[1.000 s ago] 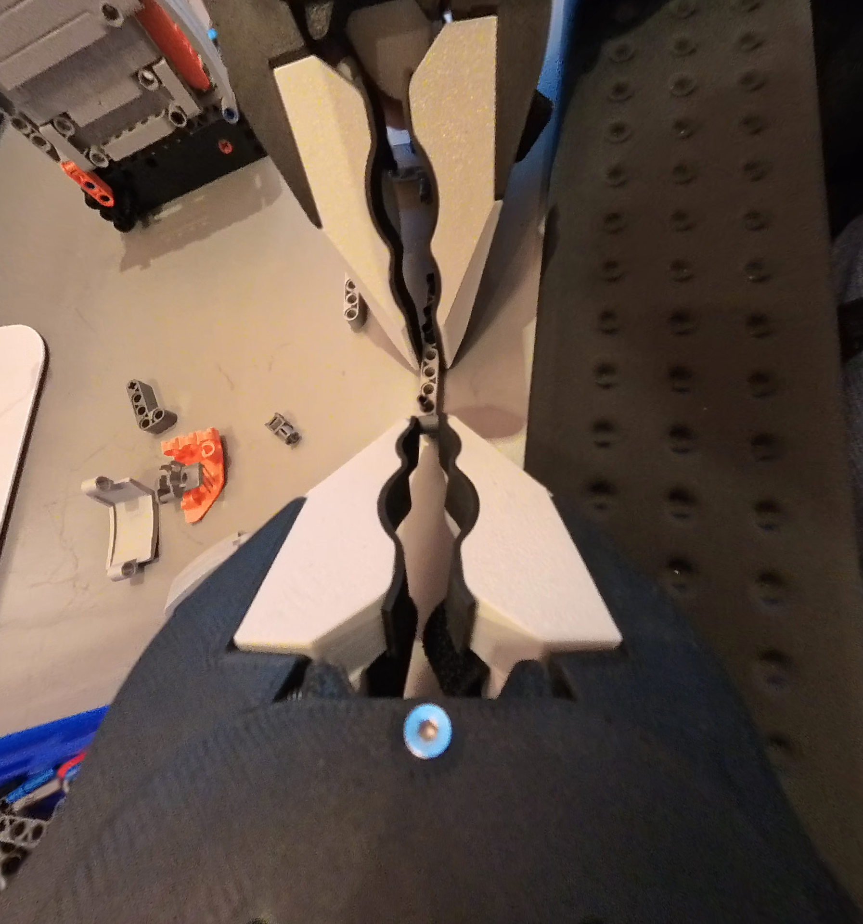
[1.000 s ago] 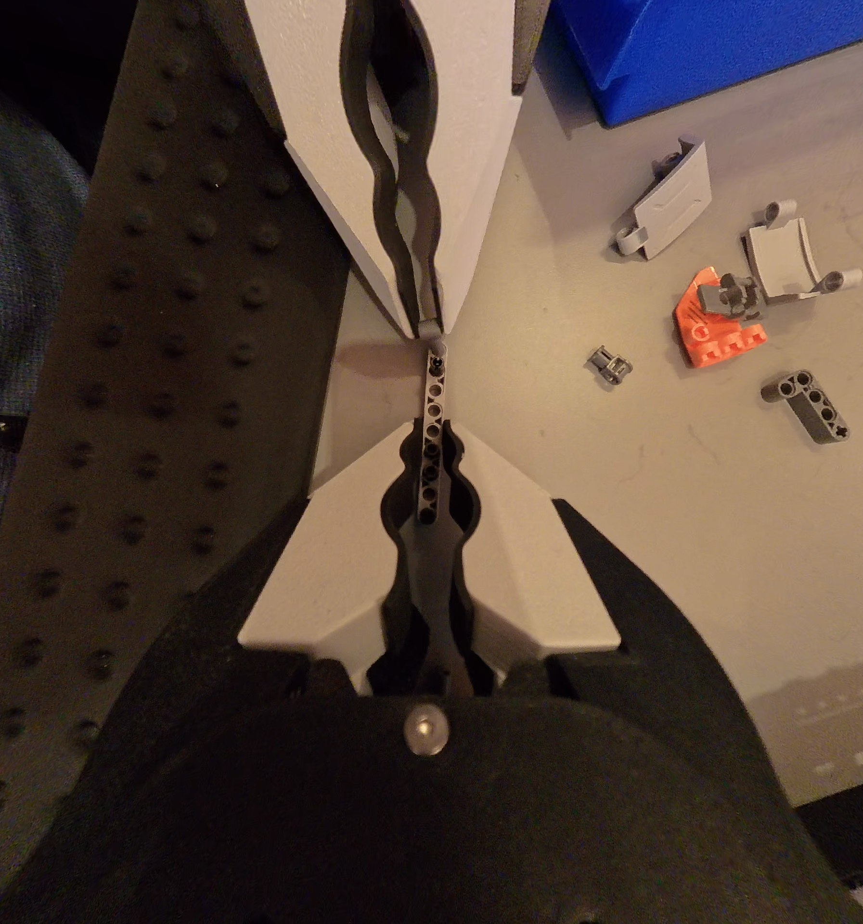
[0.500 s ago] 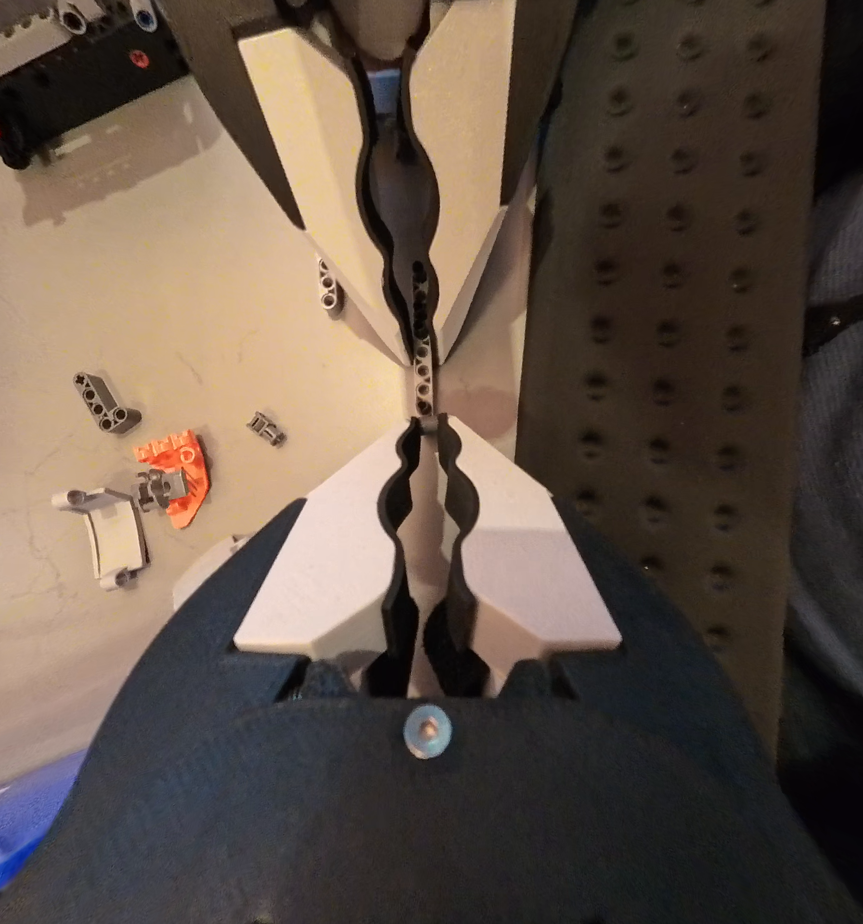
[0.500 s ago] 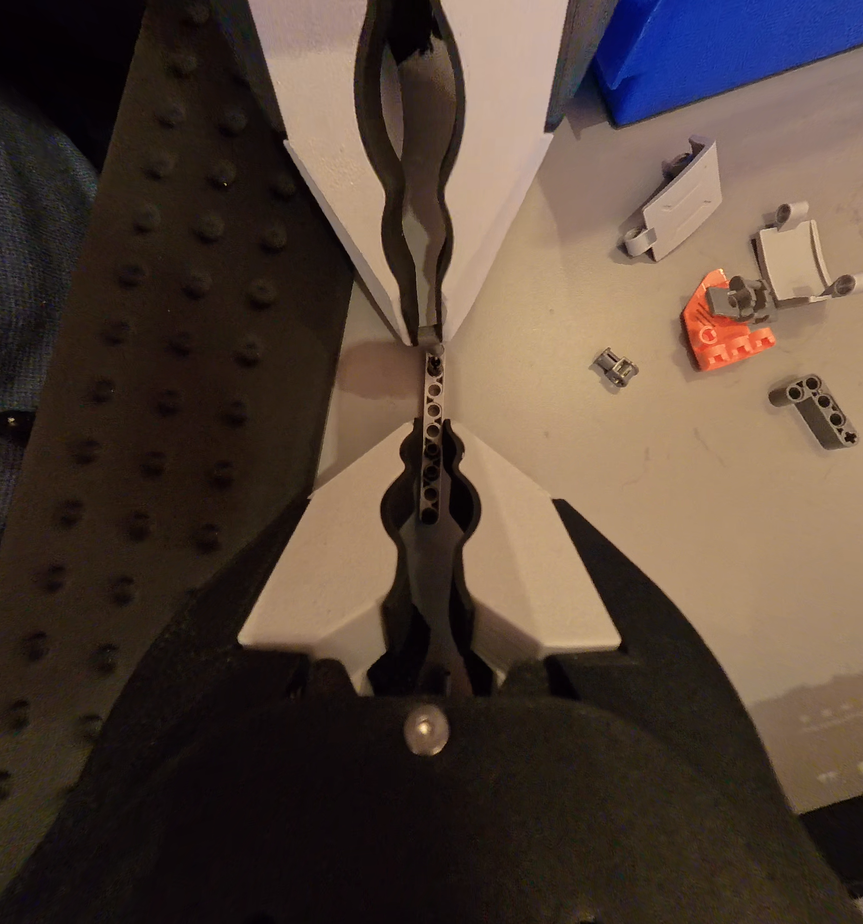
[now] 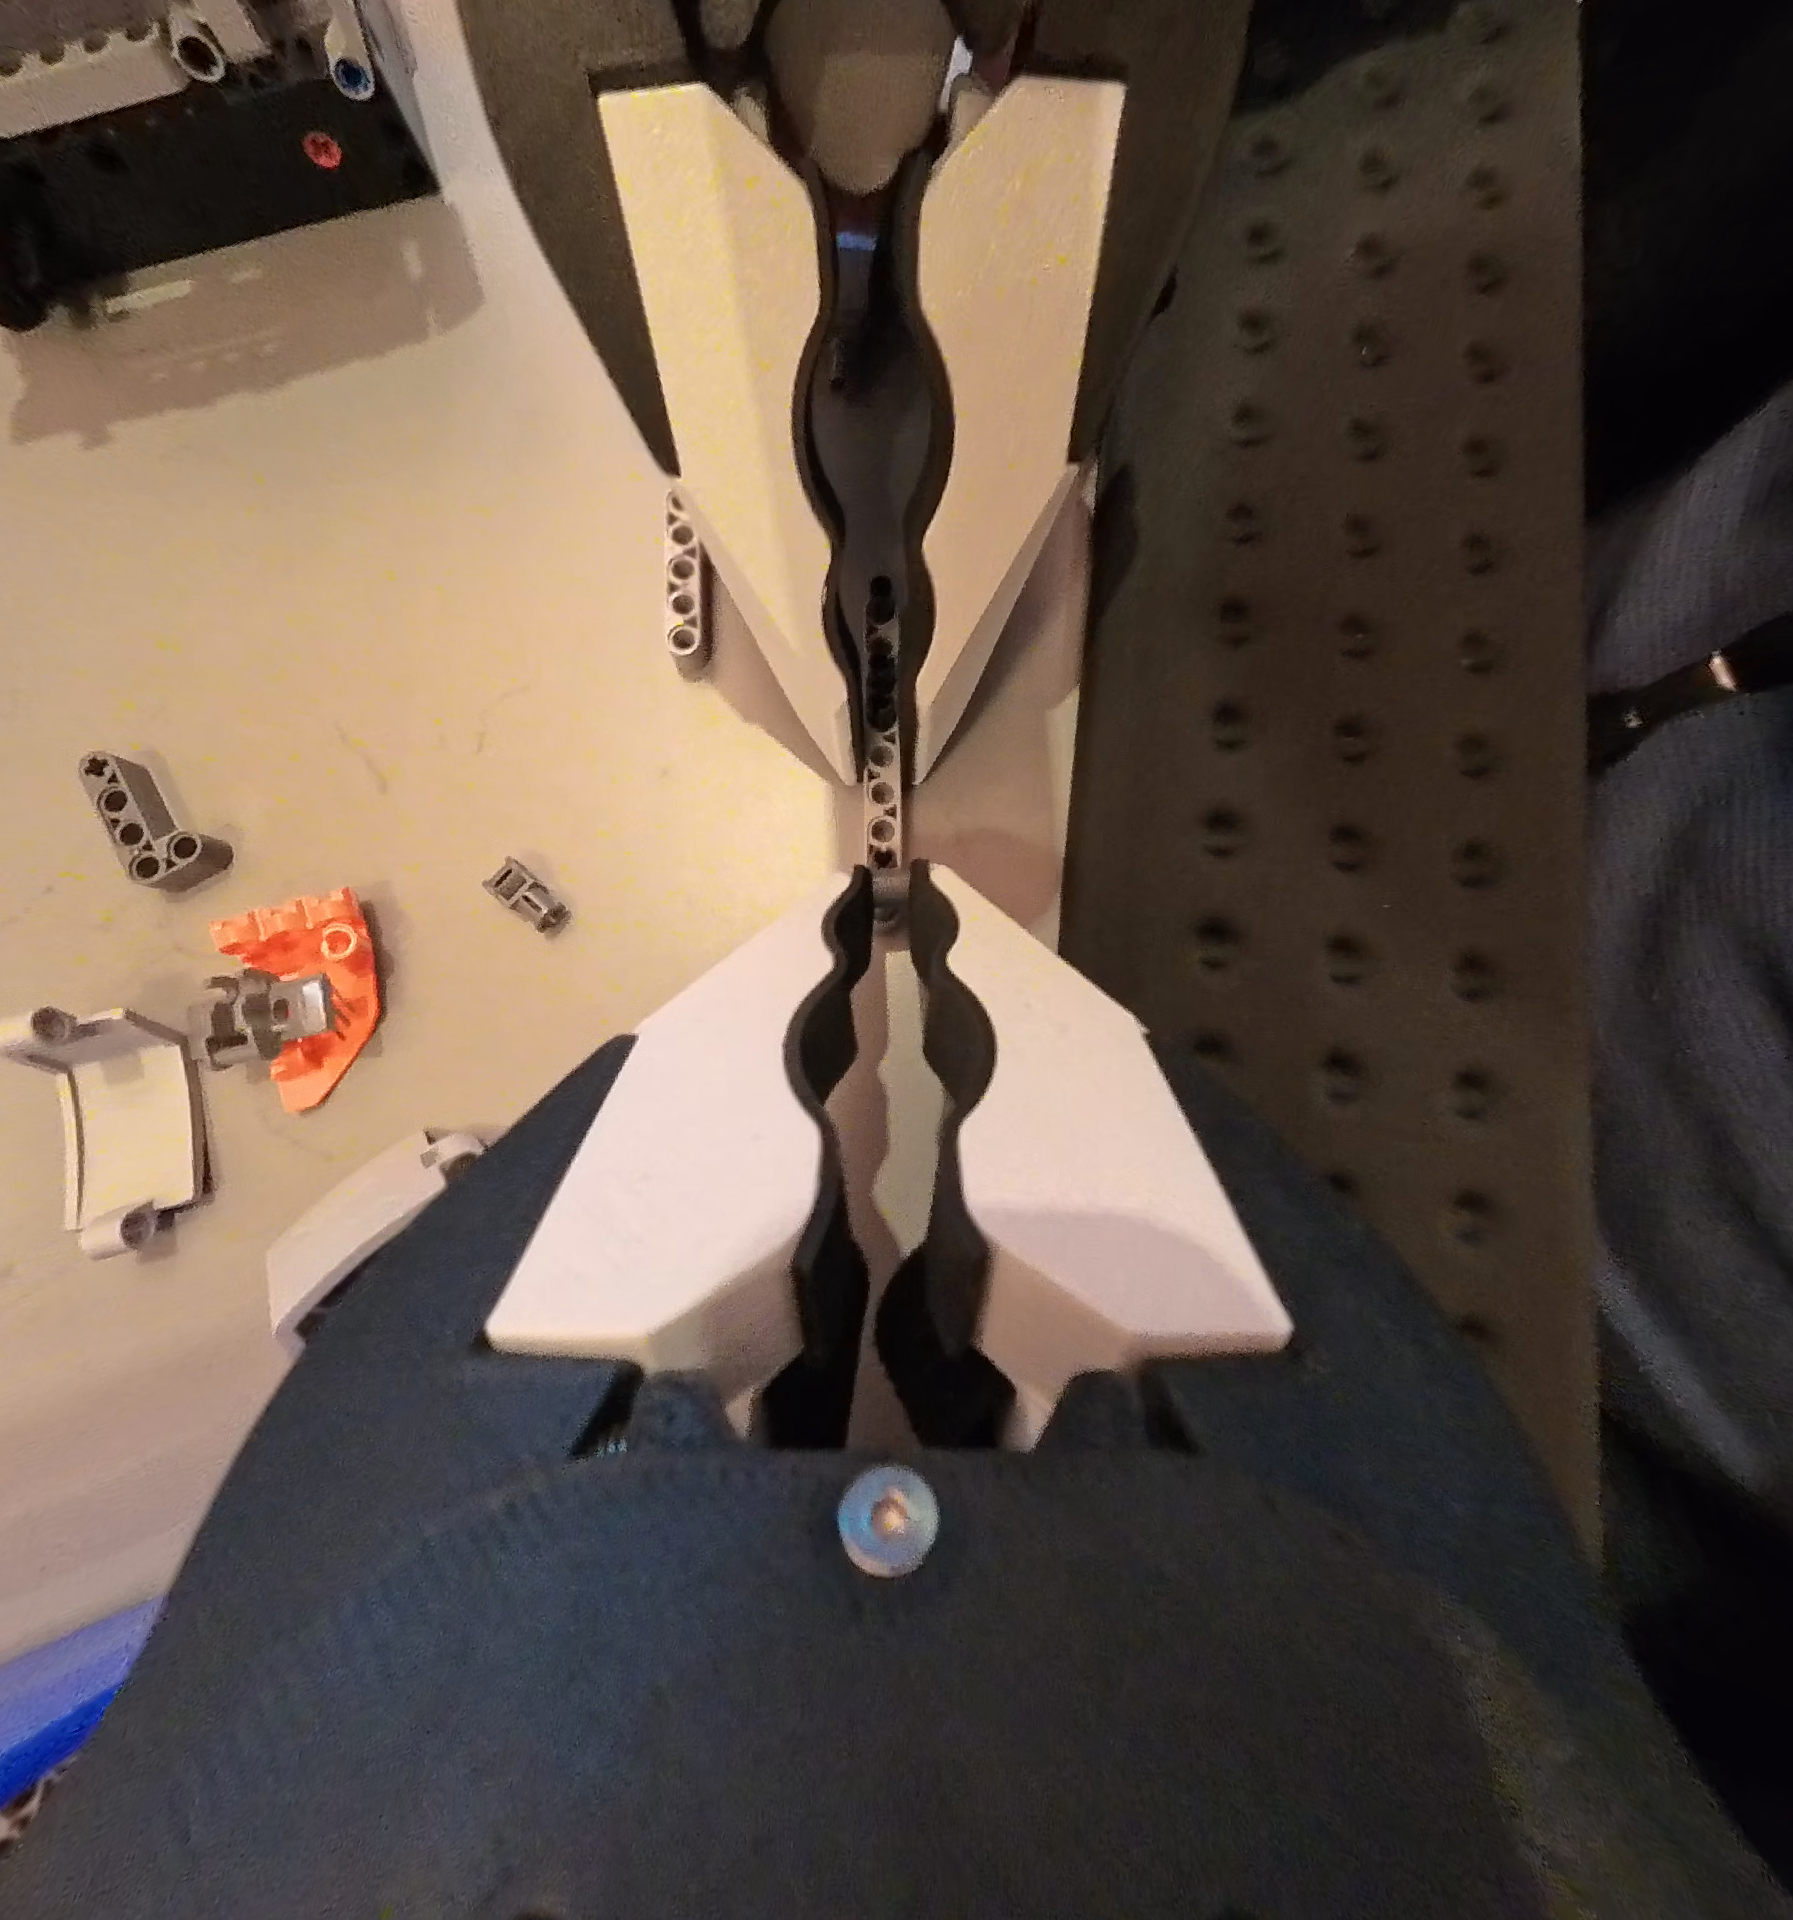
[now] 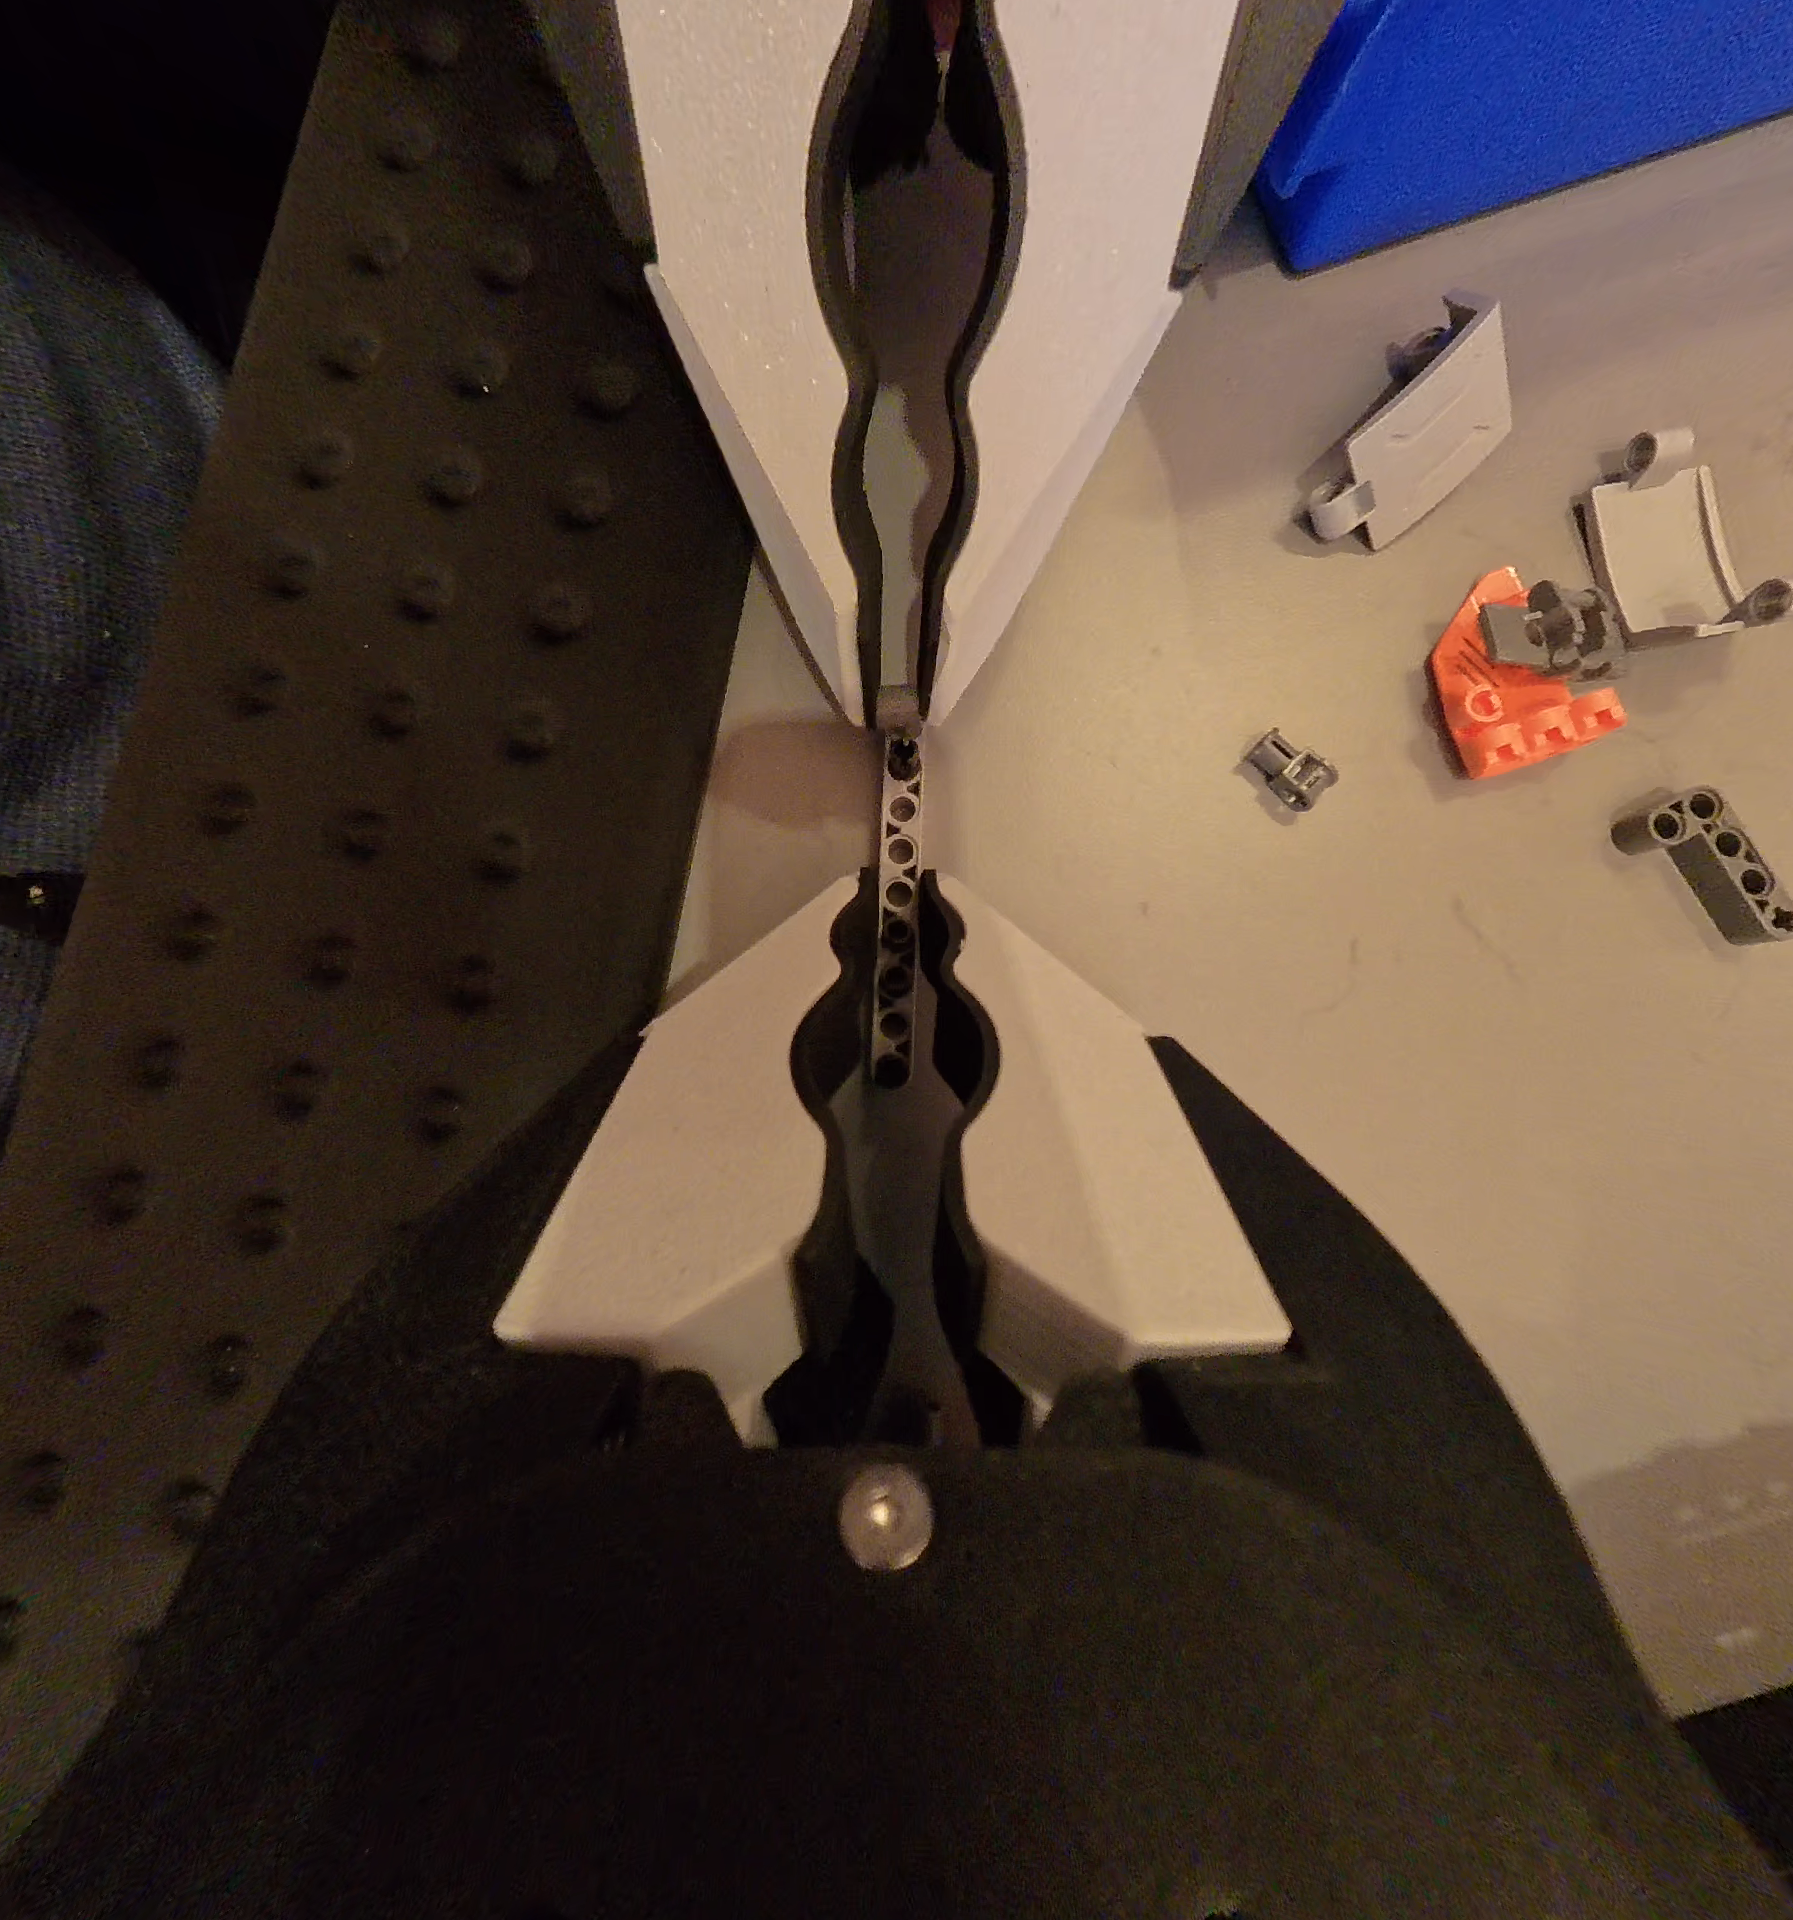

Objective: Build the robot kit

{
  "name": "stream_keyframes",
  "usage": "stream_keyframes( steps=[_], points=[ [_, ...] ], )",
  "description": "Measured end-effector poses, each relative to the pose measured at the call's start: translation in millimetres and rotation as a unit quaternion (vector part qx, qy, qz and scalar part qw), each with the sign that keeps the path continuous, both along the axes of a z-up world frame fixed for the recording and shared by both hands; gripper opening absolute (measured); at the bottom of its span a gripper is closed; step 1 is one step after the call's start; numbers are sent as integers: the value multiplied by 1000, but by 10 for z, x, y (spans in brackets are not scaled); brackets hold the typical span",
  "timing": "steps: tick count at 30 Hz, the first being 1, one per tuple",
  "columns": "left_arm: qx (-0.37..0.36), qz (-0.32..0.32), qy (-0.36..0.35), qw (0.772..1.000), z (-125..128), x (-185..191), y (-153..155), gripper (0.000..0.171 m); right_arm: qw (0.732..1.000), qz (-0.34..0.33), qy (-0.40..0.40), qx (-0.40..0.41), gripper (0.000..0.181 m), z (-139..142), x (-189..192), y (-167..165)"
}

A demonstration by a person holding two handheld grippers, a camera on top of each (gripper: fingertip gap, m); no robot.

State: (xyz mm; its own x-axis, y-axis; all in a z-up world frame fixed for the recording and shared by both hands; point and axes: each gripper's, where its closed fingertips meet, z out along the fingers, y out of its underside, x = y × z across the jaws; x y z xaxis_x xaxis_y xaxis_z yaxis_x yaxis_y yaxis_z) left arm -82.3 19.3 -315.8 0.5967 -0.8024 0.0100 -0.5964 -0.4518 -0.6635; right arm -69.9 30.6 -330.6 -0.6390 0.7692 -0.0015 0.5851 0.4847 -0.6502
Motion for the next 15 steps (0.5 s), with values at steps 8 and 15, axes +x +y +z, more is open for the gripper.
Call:
stream_keyframes(
  steps=[8, 15],
  points=[
    [7, 11, -13, 1000, -6, -32, -36, 5, 1000, 2, 1, -4, 5, 1, 2, -4],
    [5, -6, 27, 1000, -12, -30, -40, 5, 1000, 3, 0, -4, 5, 1, 4, -5]
  ],
)
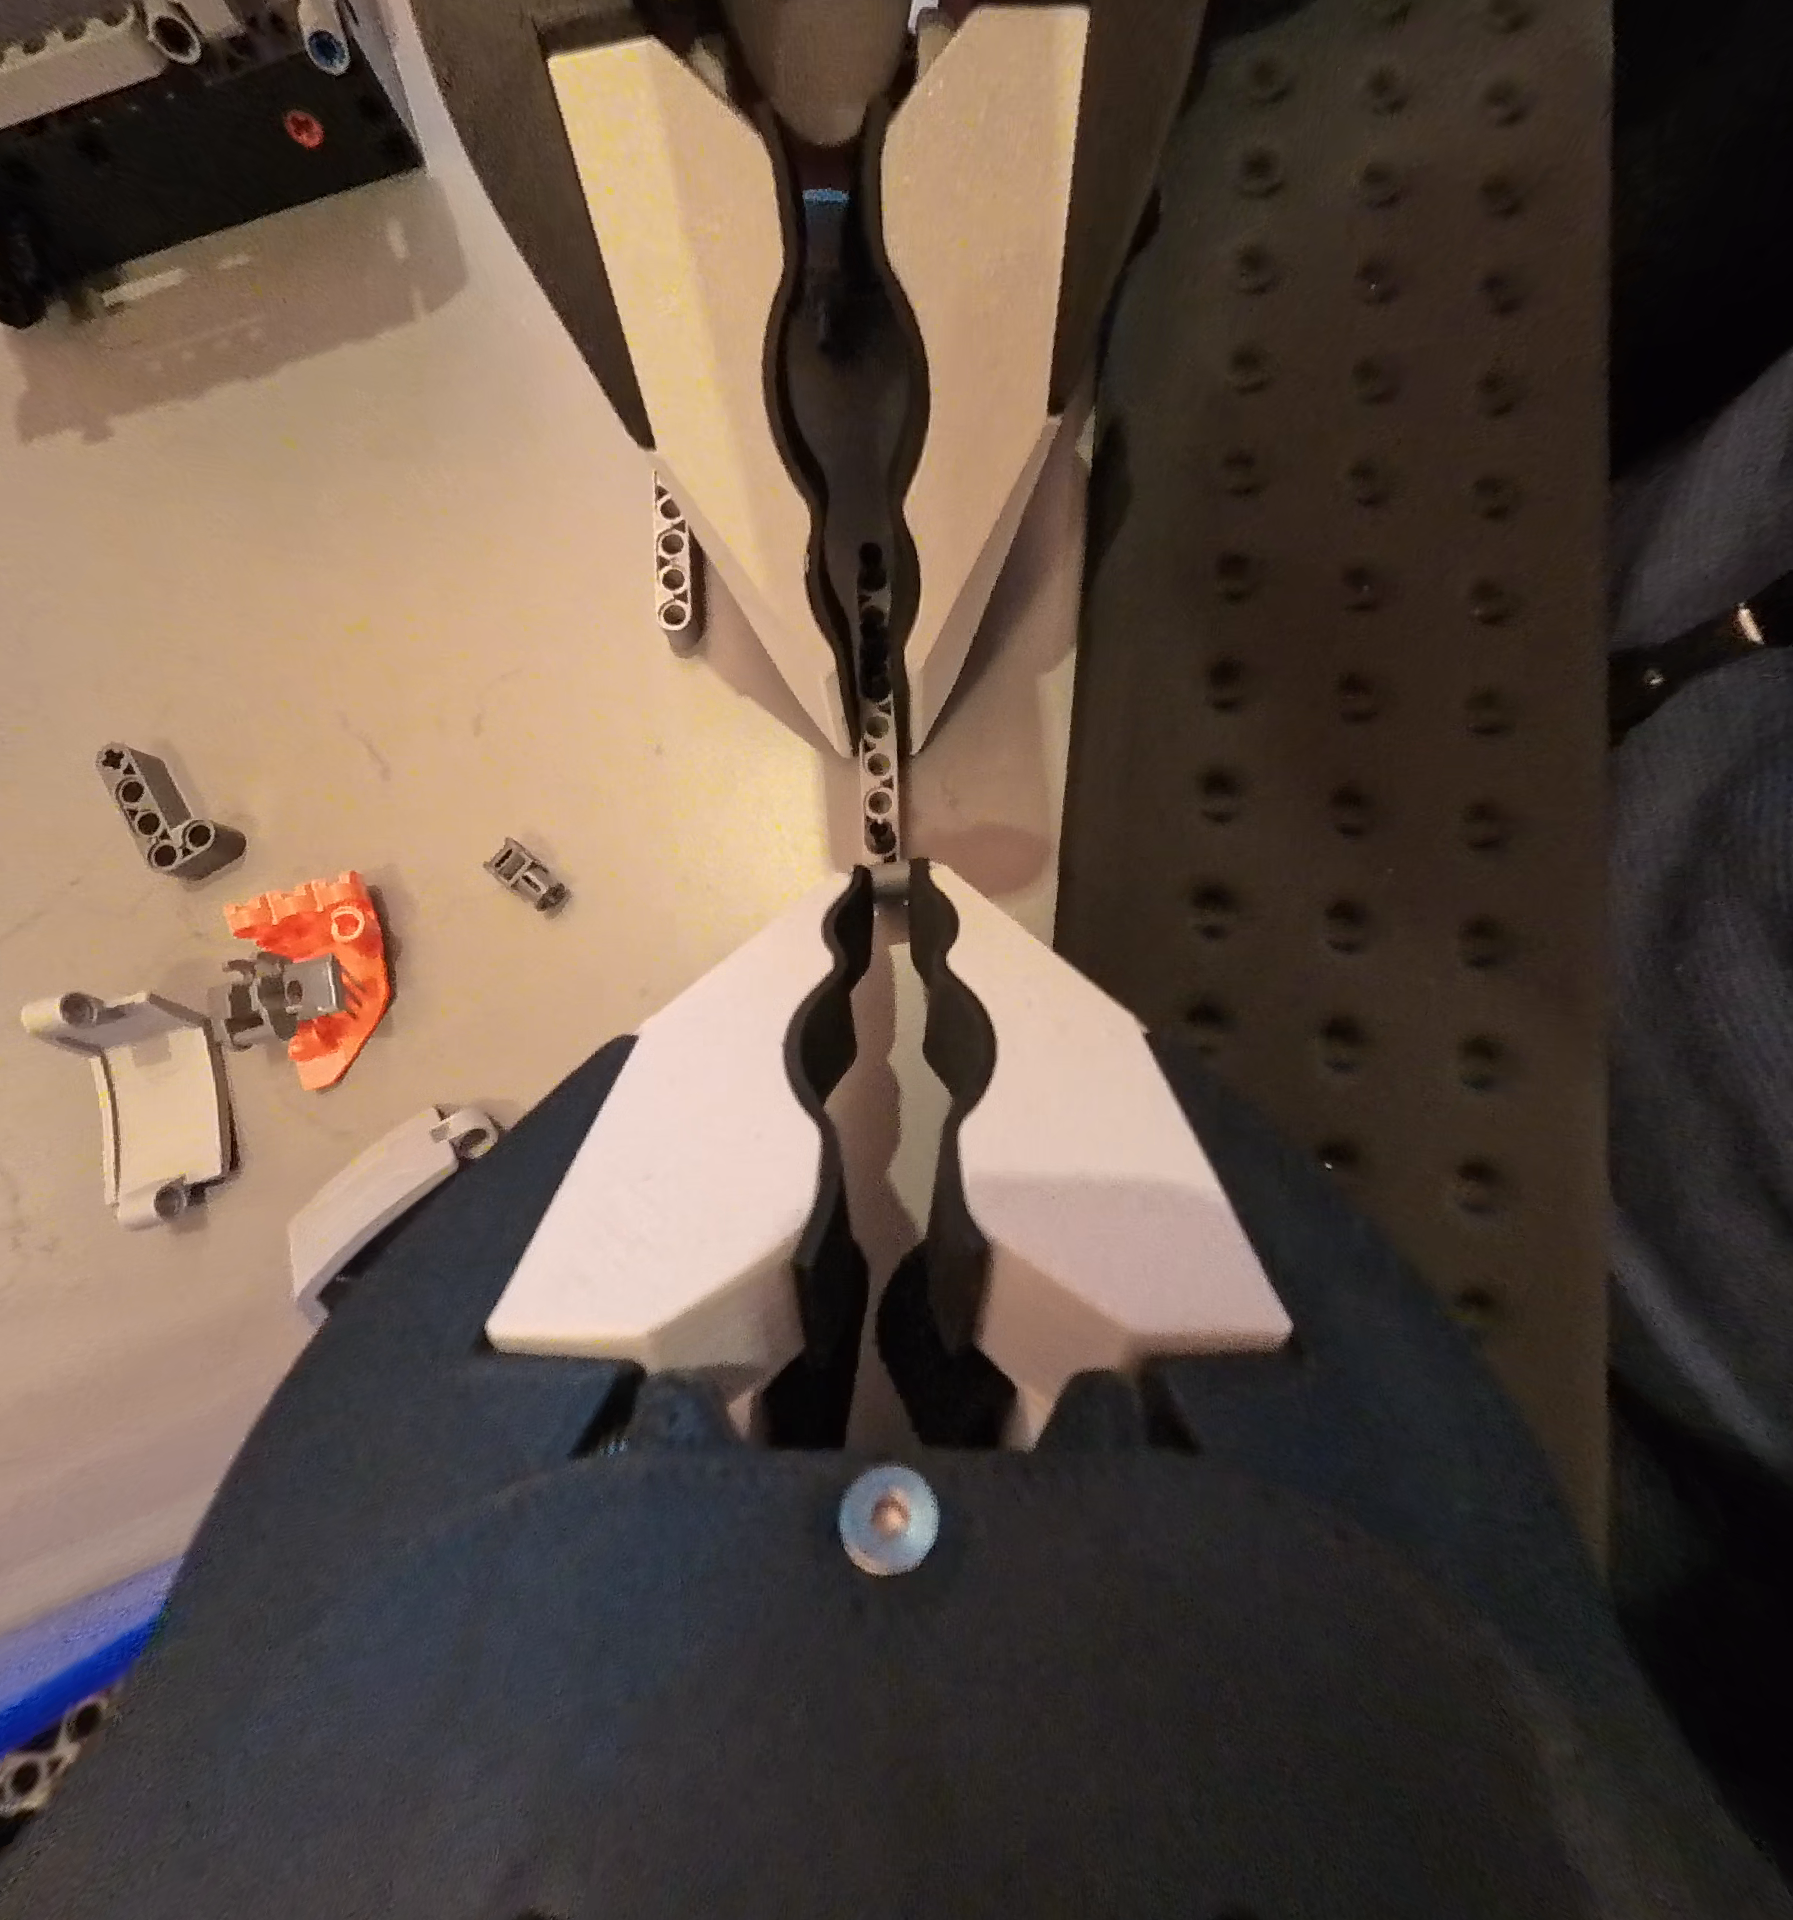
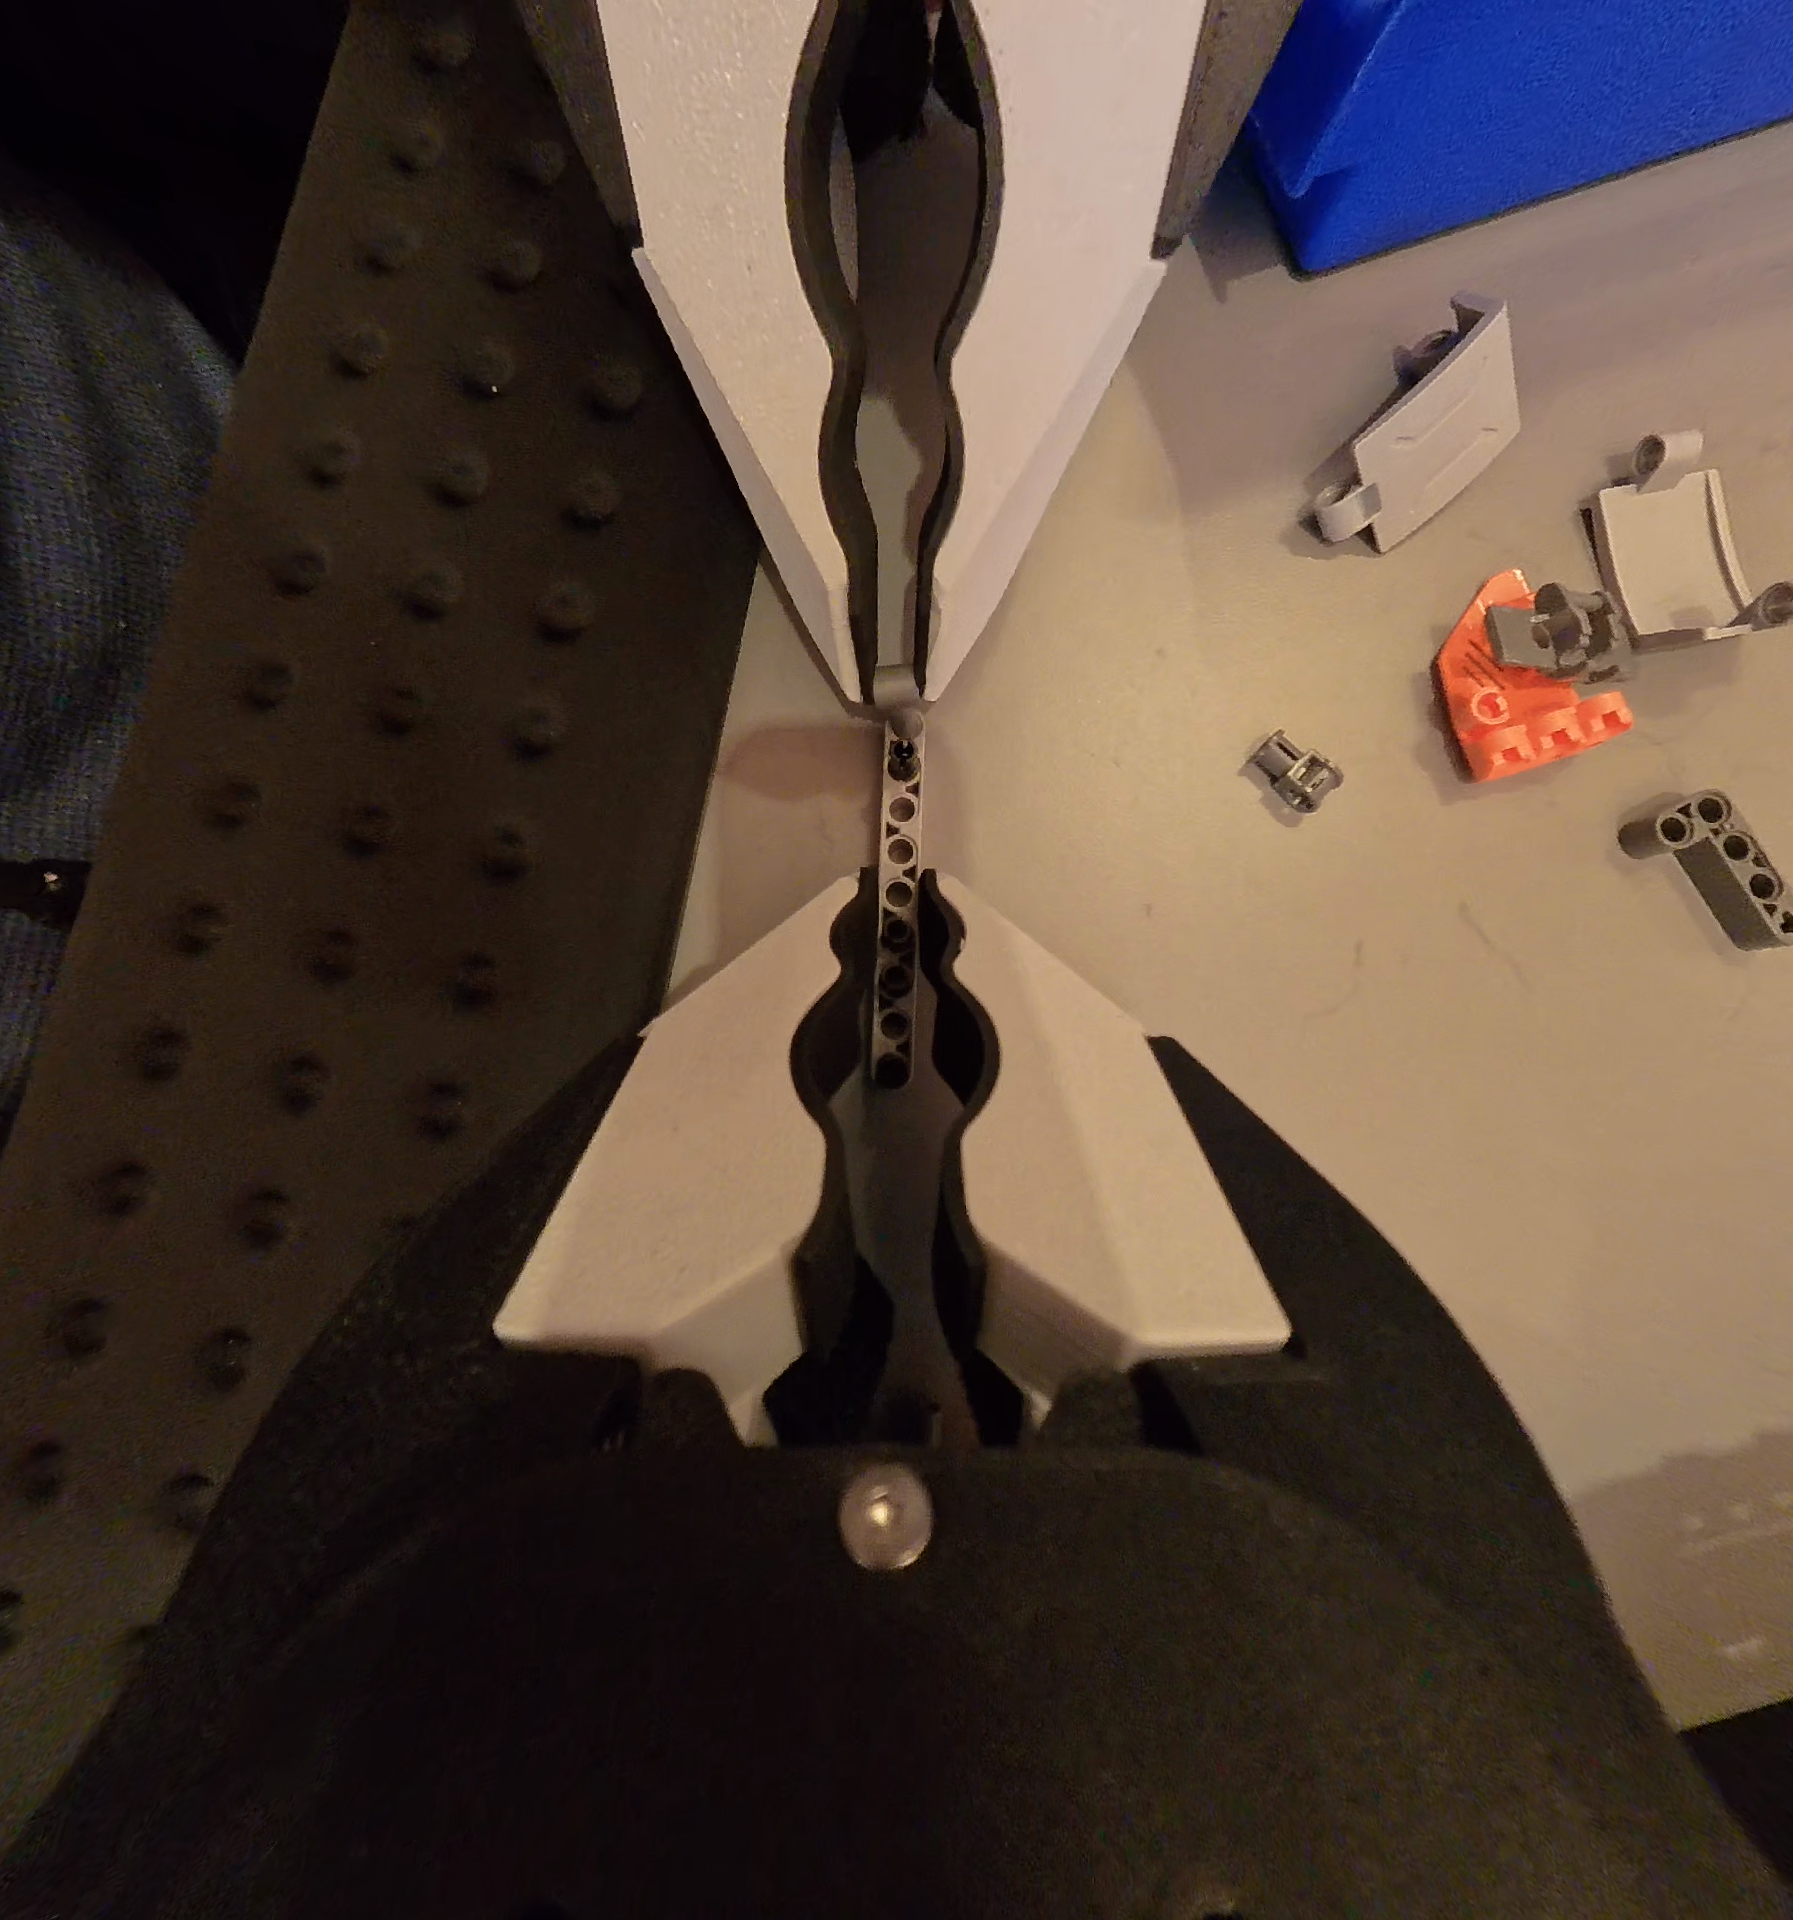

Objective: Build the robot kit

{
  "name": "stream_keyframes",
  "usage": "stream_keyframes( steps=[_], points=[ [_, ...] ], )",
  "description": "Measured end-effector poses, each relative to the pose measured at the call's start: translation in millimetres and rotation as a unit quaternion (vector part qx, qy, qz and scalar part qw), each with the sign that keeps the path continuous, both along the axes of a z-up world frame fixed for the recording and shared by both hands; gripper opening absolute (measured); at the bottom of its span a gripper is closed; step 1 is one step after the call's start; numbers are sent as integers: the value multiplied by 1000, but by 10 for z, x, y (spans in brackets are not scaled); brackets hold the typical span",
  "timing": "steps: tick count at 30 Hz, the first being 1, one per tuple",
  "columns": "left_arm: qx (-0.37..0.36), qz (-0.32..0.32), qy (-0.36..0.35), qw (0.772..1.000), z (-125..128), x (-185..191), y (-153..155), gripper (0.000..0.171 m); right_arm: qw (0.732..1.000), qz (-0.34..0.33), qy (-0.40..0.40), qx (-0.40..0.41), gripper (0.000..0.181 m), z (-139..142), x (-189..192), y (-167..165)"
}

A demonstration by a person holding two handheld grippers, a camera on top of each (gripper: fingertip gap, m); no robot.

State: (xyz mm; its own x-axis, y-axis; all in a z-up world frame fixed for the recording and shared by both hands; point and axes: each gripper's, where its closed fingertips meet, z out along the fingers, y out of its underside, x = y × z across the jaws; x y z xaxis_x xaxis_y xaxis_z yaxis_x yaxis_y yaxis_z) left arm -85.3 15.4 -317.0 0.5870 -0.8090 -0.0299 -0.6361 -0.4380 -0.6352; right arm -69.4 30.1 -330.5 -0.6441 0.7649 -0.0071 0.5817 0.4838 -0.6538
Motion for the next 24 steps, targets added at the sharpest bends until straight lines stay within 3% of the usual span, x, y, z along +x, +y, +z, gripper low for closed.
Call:
stream_keyframes(
  steps=[9, 24],
  points=[
    [-37, -14, 12, 999, 4, 6, 4, 5, 1000, 4, 0, 1, 5, -1, 3, 0],
    [-39, -56, 52, 996, 9, 18, -1, 5, 1000, 7, 0, 0, 5, -1, 8, 1]
  ],
)
